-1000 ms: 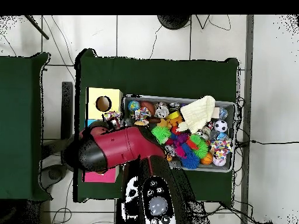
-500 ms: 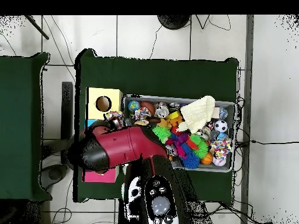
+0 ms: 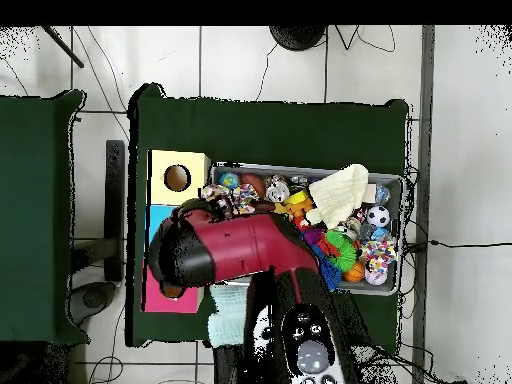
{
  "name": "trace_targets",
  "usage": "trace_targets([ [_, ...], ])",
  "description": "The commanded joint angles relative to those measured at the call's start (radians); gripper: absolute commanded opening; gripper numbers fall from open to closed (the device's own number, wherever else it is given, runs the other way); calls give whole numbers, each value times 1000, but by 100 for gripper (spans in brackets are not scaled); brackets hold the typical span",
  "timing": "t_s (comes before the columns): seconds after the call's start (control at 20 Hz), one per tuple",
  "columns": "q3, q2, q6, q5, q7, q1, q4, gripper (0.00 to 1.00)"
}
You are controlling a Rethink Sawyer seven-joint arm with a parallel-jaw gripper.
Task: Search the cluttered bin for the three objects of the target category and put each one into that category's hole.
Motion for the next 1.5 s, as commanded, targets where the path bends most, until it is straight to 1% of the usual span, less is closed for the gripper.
trace_targets([
  [0.05,84,-2,57,-45,-95,-132,54,0],
  [0.15,94,0,39,-59,-106,-171,67,0],
  [0.35,67,27,34,-110,-100,-189,59,0],
  [0.45,54,49,24,-130,-85,-195,66,0],
  [0.65,39,72,-36,-152,-12,-209,120,0],
  [0.8,19,92,-41,-156,36,-198,131,0],
  [1.05,-38,100,-54,-177,105,-134,124,0],
  [1.2,-40,105,-76,-179,108,-139,128,0],
  [1.25,-40,107,-82,-180,108,-140,129,100],
  [1.35,-46,107,-78,-181,109,-136,133,100],
  [1.5,-55,101,-112,-181,128,-122,147,100],
])
